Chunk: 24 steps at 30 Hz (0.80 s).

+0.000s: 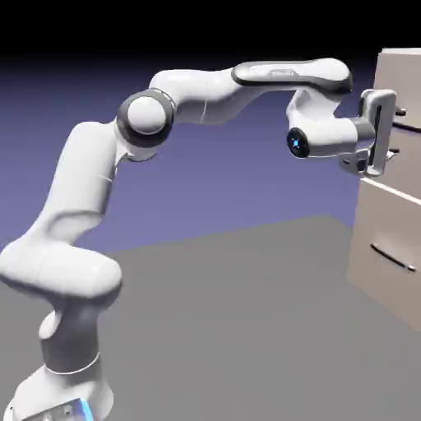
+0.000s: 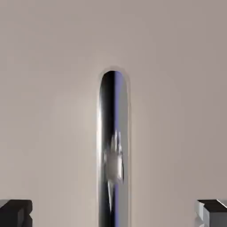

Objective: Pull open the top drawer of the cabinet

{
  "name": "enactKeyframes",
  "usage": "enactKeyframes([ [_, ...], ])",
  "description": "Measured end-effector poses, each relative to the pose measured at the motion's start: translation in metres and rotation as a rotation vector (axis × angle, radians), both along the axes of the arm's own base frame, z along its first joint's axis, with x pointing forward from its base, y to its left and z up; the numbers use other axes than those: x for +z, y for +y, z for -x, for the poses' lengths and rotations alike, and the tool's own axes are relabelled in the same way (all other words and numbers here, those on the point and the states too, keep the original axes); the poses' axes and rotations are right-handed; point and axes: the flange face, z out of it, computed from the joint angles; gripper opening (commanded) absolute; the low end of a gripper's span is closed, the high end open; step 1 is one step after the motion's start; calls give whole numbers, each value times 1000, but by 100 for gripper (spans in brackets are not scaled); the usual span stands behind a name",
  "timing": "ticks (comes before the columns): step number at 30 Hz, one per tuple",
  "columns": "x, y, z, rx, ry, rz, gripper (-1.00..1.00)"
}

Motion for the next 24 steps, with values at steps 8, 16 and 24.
enactKeyframes([
  [8, -3, -2, -31, -3, 1, -6, -100],
  [16, -3, -2, 14, -2, 0, -6, -100],
  [24, -3, -2, 71, -2, 0, -7, -100],
])
